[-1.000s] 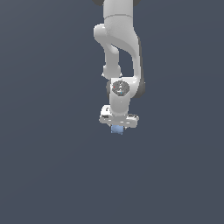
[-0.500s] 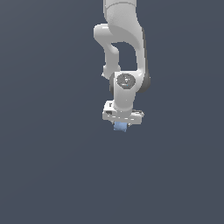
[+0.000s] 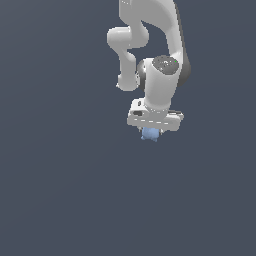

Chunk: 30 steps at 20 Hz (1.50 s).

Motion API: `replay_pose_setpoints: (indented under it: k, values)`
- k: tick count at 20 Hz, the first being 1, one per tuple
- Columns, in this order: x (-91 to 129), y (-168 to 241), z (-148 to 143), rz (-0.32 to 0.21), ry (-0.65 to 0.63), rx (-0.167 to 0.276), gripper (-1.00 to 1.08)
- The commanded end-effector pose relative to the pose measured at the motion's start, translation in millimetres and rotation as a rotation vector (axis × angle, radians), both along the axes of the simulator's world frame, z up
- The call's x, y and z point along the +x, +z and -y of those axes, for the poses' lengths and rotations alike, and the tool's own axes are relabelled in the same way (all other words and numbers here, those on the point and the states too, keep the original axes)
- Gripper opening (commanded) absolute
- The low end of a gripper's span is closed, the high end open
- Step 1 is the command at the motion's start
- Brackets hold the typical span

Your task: Pick up the object and move it to a goal position.

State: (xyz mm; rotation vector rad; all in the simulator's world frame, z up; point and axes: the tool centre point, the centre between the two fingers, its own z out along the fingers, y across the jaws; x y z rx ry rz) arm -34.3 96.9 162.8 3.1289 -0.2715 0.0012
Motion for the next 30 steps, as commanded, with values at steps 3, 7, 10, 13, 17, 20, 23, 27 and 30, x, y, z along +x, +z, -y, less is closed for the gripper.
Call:
replay_pose_setpoints:
  k: [3,7,10,13,17,20,23,27,30]
  values:
    - [2,49,-26,0.0,0.0,0.0,-1.0]
    - [4,92,-48,0.0,0.0,0.0,-1.0]
    - [7,122,-64,0.0,0.0,0.0,-1.0]
    - [9,148,-78,0.0,0.0,0.0,-1.0]
    - [12,175,-93,0.0,0.0,0.0,-1.0]
    - [14,189,-101,0.0,0.0,0.0,-1.0]
    - [15,199,-107,0.0,0.0,0.0,-1.0]
    - [17,207,-111,-0.001,0.0,0.001,-1.0]
    - [17,208,-112,-0.001,0.0,0.001,-1.0]
